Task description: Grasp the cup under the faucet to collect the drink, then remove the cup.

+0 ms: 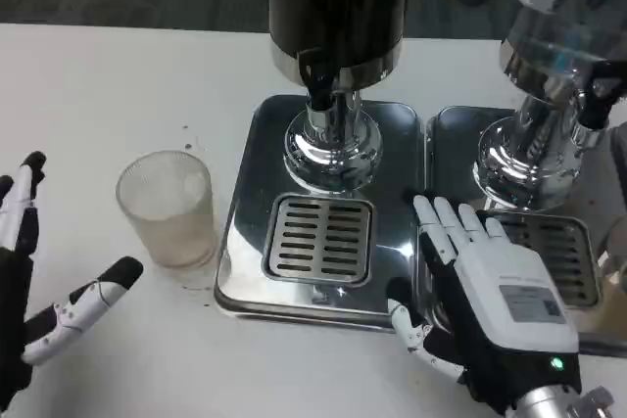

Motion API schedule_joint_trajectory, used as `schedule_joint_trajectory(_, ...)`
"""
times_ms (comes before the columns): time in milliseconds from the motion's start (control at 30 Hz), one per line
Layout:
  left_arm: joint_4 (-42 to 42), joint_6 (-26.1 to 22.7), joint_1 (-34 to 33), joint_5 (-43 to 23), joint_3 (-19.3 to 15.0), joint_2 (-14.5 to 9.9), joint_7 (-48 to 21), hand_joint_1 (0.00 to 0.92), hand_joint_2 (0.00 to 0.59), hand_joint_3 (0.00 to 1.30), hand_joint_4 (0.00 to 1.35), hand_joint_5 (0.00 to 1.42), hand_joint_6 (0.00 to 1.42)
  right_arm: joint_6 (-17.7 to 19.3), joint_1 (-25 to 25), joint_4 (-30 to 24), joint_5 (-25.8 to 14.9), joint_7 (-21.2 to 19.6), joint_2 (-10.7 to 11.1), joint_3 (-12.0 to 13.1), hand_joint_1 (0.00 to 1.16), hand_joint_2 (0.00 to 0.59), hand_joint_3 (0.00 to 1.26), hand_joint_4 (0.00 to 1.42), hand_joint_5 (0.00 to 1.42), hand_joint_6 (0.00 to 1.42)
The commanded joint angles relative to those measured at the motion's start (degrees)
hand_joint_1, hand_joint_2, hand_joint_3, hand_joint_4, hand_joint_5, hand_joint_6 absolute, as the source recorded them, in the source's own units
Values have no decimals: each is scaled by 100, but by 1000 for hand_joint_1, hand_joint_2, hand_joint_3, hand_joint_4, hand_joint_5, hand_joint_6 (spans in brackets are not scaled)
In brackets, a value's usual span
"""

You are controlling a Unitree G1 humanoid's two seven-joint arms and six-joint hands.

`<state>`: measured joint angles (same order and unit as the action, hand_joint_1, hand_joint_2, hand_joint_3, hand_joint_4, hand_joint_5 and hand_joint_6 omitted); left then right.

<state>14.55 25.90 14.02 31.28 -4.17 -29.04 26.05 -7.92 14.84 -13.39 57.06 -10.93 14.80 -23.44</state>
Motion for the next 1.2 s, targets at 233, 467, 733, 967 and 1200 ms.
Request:
schedule_joint_trajectory(233, 1941, 595, -1389, -486, 161, -212, -419, 0, 5, 0, 0, 0, 0, -56, 11, -85, 75, 62, 0, 5, 408, 535, 14, 0, 0, 0)
schedule_joint_trajectory(467, 2592, 633, -1854, -300, 494, -88, -269, 0, 0, 0, 0, 0, 0, -80, 25, -102, 105, 61, -24, -11, 408, 535, 21, 0, 0, 0)
schedule_joint_trajectory(733, 3022, 873, -2076, -438, 666, 66, -266, 0, 0, 0, 0, 0, 0, -119, 66, -126, 150, 42, -87, -4, 408, 535, 24, 0, 0, 0)
schedule_joint_trajectory(967, 3288, 1082, -2279, -630, 661, 205, -206, 30, 7, 0, 0, 0, 0, -133, 52, -163, 171, 69, -85, -8, 411, 540, 26, 0, 0, 0)
schedule_joint_trajectory(1200, 3523, 1076, -2473, -685, 756, 282, -305, 83, 8, 0, 0, 1, 0, -170, 91, -207, 190, 50, -99, 22, 420, 538, 32, 0, 0, 0)
